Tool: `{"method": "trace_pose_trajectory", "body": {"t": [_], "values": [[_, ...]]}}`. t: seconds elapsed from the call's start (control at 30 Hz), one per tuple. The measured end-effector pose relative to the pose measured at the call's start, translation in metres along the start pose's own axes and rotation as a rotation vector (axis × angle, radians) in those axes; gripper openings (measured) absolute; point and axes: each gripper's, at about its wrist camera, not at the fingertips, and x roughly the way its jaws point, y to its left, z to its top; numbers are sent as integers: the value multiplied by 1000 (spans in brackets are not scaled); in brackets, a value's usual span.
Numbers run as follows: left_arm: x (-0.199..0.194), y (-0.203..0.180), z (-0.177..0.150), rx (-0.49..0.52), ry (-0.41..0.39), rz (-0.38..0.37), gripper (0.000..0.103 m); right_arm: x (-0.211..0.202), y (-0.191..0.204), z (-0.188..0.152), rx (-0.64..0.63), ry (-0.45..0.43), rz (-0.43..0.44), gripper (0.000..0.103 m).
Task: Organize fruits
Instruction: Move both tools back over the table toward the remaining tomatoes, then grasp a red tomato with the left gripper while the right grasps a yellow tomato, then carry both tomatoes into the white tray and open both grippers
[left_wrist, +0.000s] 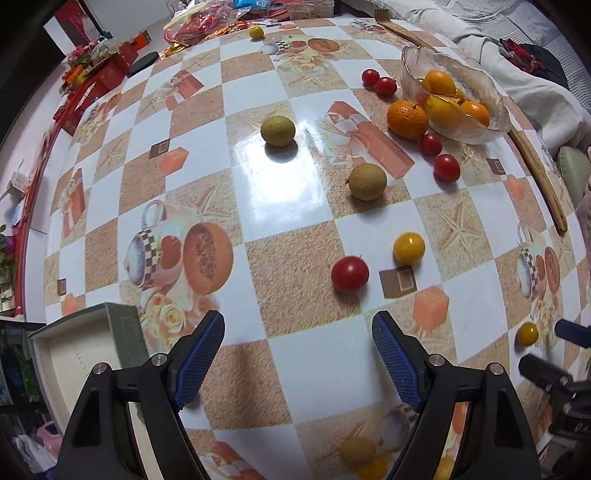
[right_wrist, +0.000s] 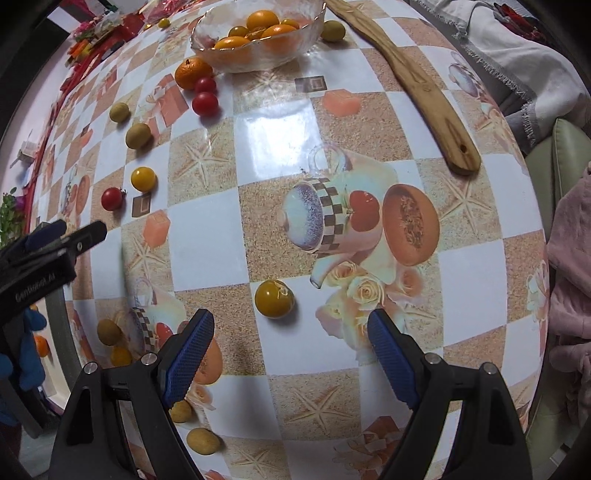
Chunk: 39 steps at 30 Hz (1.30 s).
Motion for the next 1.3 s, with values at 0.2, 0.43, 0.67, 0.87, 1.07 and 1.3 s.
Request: {"method": "trace_pose_trajectory", "body": {"t": [0.2, 0.43, 0.67, 0.87, 1.07, 1.3], "values": [[11, -12, 11, 21, -1, 27, 83, 11, 12, 3, -46, -2, -22, 88], [17, -22, 16, 33, -2, 37, 66, 19, 30, 2, -108, -15, -70, 72], [15, -25, 16, 14, -13, -12, 34, 21, 55, -6, -194, -41, -119, 41], [10, -25, 9, -4, -12, -69, 24, 17, 43, -4, -113, -35, -23, 23], [-16, -16, -10, -27, -48, -95, 24, 4, 33, -4, -81, -48, 71, 23], [-44, 8, -39, -91, -71, -110, 24, -9, 26, -2, -67, -55, 104, 23]]}}
